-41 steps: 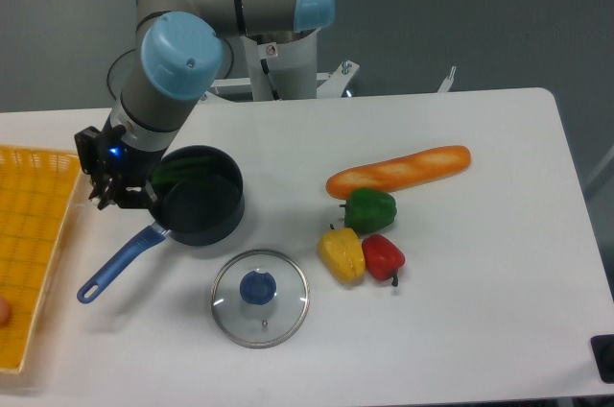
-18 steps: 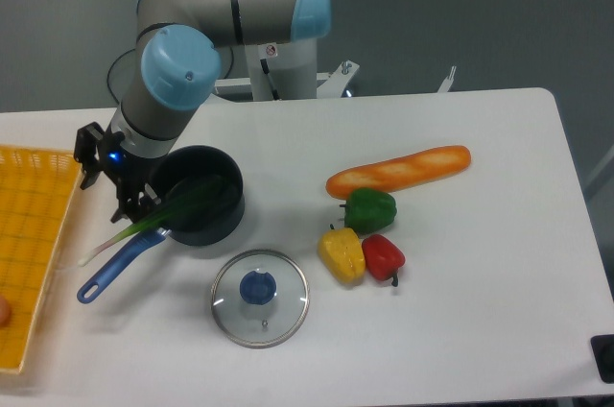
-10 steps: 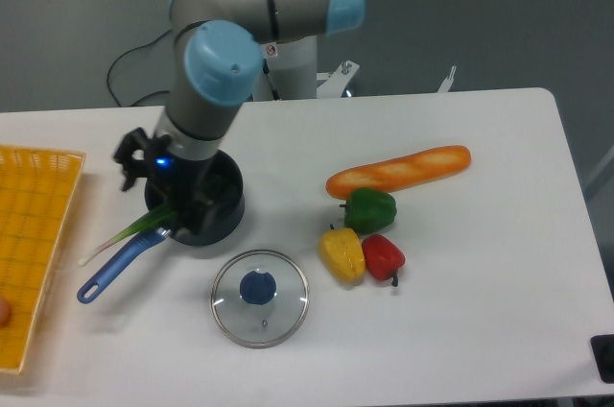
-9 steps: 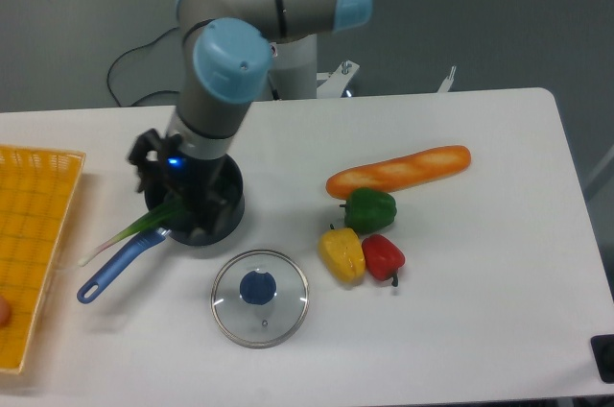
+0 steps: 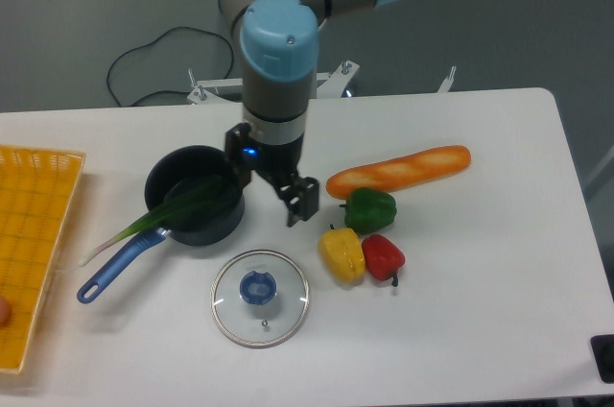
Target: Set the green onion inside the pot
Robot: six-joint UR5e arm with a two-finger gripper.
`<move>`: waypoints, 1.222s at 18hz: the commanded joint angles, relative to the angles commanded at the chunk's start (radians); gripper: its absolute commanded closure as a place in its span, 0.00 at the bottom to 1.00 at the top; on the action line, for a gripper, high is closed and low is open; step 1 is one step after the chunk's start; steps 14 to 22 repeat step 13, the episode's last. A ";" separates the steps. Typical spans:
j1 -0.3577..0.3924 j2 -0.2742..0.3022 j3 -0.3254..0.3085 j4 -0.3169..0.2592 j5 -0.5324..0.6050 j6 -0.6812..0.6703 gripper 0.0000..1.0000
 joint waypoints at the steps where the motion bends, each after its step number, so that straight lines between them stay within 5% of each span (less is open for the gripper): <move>1: 0.012 0.000 0.005 -0.035 0.000 0.009 0.00; 5: 0.043 0.003 0.005 -0.057 0.009 0.110 0.00; 22: 0.069 0.006 -0.004 -0.103 0.083 0.153 0.00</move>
